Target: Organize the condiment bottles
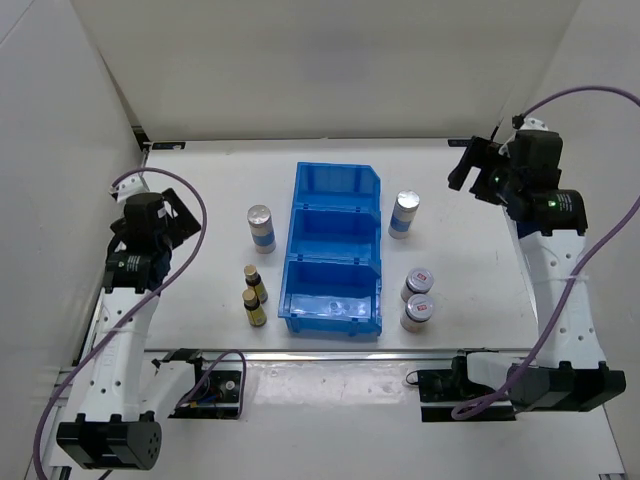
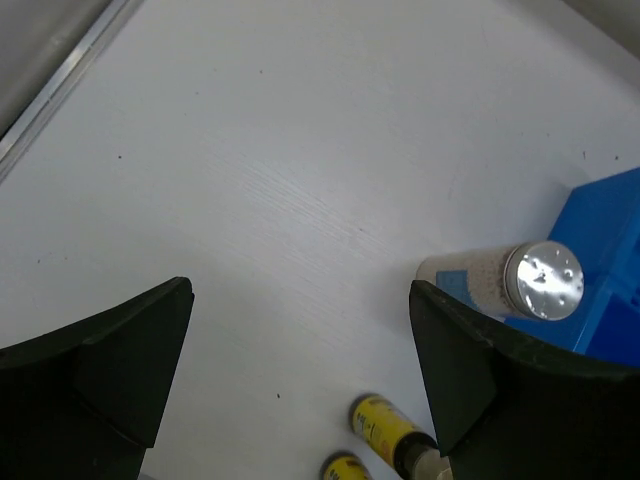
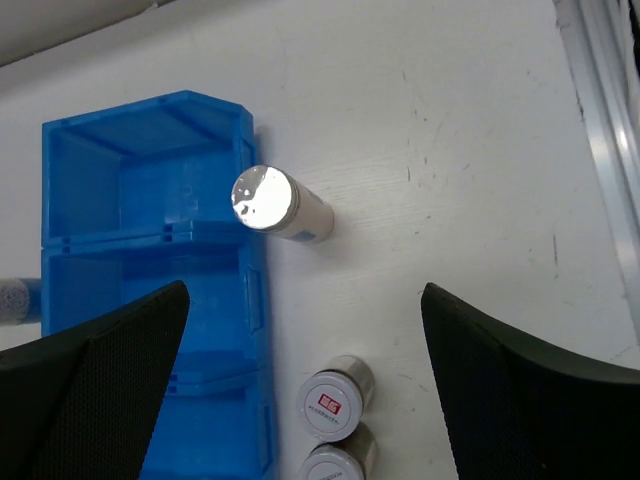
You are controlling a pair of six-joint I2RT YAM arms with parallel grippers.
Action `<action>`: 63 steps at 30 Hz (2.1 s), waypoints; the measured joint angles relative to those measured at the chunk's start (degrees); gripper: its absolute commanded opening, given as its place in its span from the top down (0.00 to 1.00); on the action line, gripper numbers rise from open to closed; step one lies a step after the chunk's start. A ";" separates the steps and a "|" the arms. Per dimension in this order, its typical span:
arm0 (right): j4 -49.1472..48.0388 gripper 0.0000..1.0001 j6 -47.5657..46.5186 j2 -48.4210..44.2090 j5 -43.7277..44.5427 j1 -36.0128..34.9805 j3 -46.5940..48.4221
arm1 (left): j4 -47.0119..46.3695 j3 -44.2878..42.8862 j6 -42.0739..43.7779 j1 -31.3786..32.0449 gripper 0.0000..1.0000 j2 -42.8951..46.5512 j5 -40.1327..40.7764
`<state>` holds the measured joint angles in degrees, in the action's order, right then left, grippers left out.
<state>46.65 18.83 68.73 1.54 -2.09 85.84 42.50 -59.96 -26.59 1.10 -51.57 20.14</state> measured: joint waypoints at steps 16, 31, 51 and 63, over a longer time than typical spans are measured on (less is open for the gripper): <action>0.48 0.00 -6.05 5.92 9.81 -5.70 4.50 | 3.39 4.52 -7.37 0.68 0.00 -4.28 -5.90; 12.00 0.00 -5.66 40.37 5.31 -15.98 16.92 | 3.80 6.05 -8.00 0.68 0.00 -4.09 -5.68; 17.88 0.82 -3.63 44.09 11.98 -16.44 26.88 | 3.76 6.14 -5.90 0.68 0.00 -3.04 -1.66; 17.97 0.85 -3.74 47.28 8.39 -24.39 48.72 | 2.73 6.14 -4.63 0.68 0.00 -3.06 -2.69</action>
<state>64.62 15.09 116.01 9.93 -26.48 134.56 45.23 -53.82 -31.22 1.78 -54.63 17.45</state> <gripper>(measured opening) 0.597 0.996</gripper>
